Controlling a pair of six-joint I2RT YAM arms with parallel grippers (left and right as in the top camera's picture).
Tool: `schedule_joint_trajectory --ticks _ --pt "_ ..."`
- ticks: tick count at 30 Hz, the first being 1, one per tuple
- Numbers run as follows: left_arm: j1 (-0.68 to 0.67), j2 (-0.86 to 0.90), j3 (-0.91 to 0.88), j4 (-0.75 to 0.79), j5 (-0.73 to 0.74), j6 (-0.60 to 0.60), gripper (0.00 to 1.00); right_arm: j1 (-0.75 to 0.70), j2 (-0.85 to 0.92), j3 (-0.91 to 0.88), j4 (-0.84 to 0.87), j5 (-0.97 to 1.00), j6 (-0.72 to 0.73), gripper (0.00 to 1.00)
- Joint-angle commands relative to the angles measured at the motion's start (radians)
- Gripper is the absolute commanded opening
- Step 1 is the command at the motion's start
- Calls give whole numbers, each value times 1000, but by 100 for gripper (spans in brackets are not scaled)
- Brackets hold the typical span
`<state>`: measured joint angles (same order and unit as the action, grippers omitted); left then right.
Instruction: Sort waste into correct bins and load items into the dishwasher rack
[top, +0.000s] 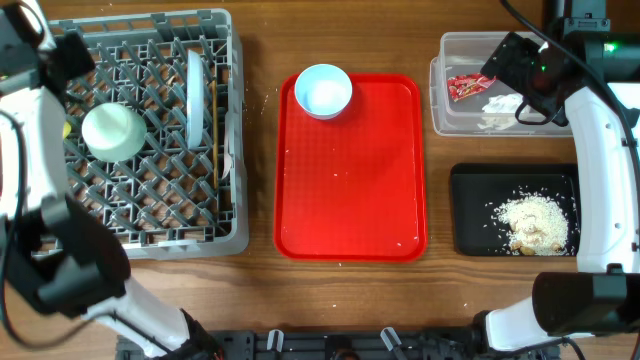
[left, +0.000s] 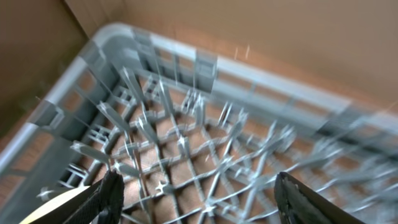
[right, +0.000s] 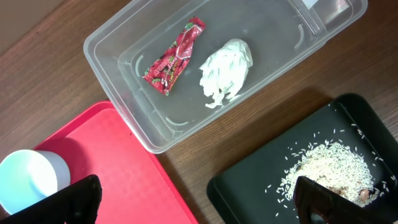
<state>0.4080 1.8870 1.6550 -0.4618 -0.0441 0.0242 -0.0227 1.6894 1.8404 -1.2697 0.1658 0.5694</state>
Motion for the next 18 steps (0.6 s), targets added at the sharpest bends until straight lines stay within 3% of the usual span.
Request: schedule_joint_trajectory --ticks 1,5,8,14,18 --pt "30 -156 0 -4 9 -219 81 2 -6 12 2 14 -18 100" --pt "101 -206 0 -52 94 -200 86 2 -6 12 2 14 -18 100" --pt "152 -187 0 -107 208 -82 84 2 -6 12 2 14 -17 100" --pt "240 -39 0 -163 227 185 84 2 -6 12 2 14 -17 100" --pt "245 44 0 -202 249 209 80 2 -6 12 2 14 -17 100"
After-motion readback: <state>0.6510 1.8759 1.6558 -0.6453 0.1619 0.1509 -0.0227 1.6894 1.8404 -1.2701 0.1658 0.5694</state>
